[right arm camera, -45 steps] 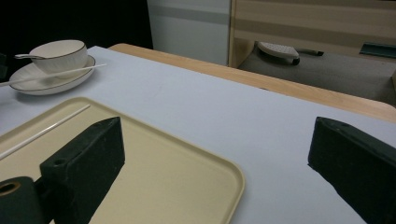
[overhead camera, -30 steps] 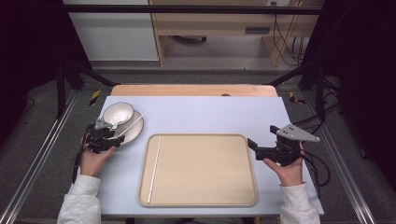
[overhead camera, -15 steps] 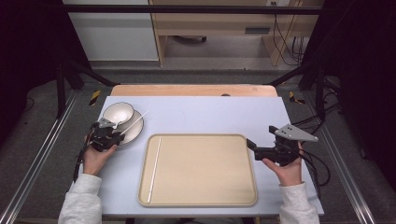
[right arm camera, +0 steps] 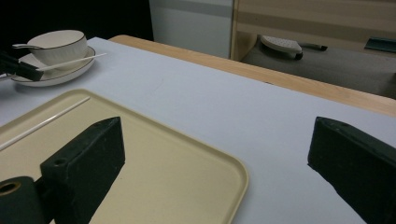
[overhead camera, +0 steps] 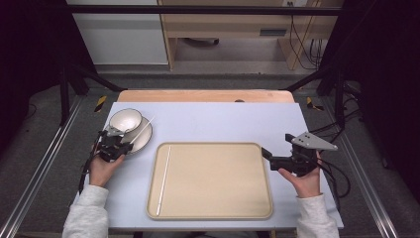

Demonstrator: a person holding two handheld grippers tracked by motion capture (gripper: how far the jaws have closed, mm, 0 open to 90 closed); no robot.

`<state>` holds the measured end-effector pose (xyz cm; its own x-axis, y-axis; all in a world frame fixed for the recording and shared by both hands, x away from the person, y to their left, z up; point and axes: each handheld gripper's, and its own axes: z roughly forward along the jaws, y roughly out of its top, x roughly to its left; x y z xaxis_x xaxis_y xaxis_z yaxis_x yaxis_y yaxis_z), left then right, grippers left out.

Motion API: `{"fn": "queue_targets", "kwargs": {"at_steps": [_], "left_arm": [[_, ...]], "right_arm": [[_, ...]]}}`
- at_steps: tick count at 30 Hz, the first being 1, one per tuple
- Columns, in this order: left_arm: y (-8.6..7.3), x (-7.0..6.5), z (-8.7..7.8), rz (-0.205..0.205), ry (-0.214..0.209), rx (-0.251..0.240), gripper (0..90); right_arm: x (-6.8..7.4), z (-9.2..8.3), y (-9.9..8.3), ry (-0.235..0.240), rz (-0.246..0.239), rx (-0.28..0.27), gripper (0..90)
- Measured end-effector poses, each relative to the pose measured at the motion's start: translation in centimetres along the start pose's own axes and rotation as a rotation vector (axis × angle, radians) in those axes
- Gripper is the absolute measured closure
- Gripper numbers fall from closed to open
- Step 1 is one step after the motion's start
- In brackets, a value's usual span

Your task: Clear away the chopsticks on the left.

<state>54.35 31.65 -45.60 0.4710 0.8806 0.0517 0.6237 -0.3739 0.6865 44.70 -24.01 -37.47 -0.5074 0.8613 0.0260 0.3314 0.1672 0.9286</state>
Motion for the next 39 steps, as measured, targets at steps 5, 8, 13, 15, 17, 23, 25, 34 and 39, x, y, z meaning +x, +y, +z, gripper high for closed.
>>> {"fn": "queue_targets", "kwargs": {"at_steps": [5,8,13,15,17,23,25,34,39], "left_arm": [[0.4,-0.6,-0.5,-0.008,-0.008,-0.029,84.3],[0.7,-1.0,-1.0,-0.021,-0.009,-0.052,84.4],[1.1,-1.8,-1.8,-0.015,0.0,-0.063,84.4],[1.3,-2.2,-2.1,-0.012,0.006,-0.069,84.4],[1.4,-2.6,-2.3,-0.013,0.011,-0.076,84.4],[1.8,-4.3,-3.6,0.01,0.015,-0.107,84.4],[1.9,-4.9,-4.0,0.007,0.016,-0.122,84.4],[2.1,-7.6,-5.4,0.028,0.015,-0.156,84.4],[2.0,-9.0,-6.1,0.014,0.018,-0.179,84.4]], "right_arm": [[0.0,0.0,0.0,-0.001,0.0,0.0,4.3],[0.0,-0.1,0.0,-0.001,-0.001,-0.003,4.3],[-0.2,-0.4,0.1,-0.003,0.003,-0.011,4.3],[-0.2,-0.6,0.1,-0.005,0.004,-0.017,4.3],[-0.2,-0.7,0.2,-0.007,0.008,-0.02,4.3],[-0.3,-0.7,0.2,-0.006,0.006,-0.019,4.3],[-0.2,-0.7,0.2,-0.008,0.008,-0.02,4.3],[-0.3,-0.8,0.2,-0.006,0.006,-0.024,4.3],[-0.3,-0.9,0.2,-0.006,0.011,-0.026,4.2]]}}
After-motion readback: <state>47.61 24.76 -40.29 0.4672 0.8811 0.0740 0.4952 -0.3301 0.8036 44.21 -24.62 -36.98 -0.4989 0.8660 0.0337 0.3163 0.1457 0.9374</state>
